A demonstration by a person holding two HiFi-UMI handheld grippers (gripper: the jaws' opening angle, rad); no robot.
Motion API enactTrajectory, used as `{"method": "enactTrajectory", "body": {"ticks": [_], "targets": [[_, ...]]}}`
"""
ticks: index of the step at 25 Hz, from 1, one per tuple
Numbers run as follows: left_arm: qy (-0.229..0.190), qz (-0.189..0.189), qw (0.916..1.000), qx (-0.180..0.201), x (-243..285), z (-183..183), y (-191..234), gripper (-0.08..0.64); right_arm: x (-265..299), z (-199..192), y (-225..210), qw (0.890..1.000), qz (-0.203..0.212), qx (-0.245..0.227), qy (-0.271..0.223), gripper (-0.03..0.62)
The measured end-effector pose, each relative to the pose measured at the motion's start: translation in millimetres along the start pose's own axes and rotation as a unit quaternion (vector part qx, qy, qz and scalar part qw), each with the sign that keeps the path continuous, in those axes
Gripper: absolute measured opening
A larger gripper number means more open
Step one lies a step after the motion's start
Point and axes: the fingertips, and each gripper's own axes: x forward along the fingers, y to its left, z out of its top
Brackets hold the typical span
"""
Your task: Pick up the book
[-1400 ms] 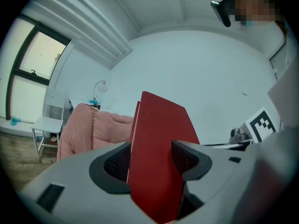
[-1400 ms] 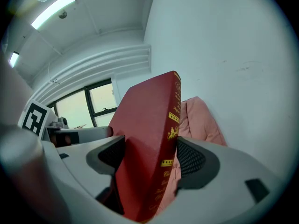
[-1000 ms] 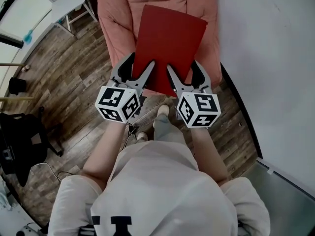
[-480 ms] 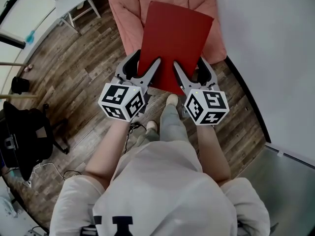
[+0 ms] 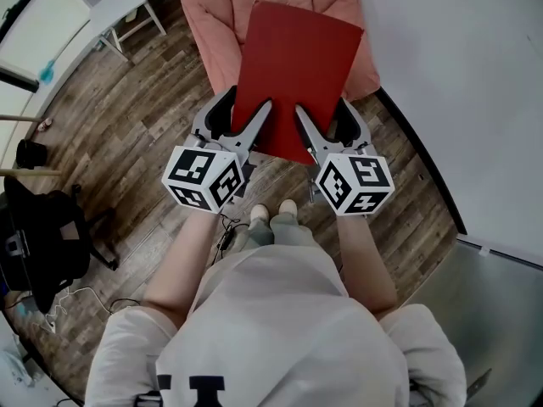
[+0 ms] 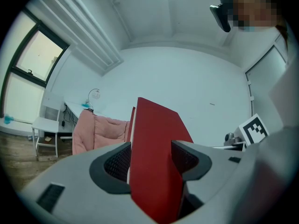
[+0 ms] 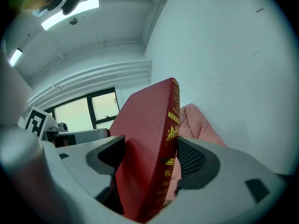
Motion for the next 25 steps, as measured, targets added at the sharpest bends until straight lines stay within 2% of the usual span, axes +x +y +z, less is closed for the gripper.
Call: {"method": "enactTrajectory", "body": {"ticks": [13, 25], "targets": [[-0.011, -0.012, 0.9998, 0.012, -29.7, -8.6, -48.7, 0.259, -57.4, -2.4, 1.3, 1.000, -0.002, -0.002, -0.018, 0.344], [-0.029, -0.008, 0.9995, 0.007, -115.8, -41.0, -142.3, 0.256, -181.2, -28.4, 21.2, 1.000, 0.007, -0.006, -0.020, 0.345]]}}
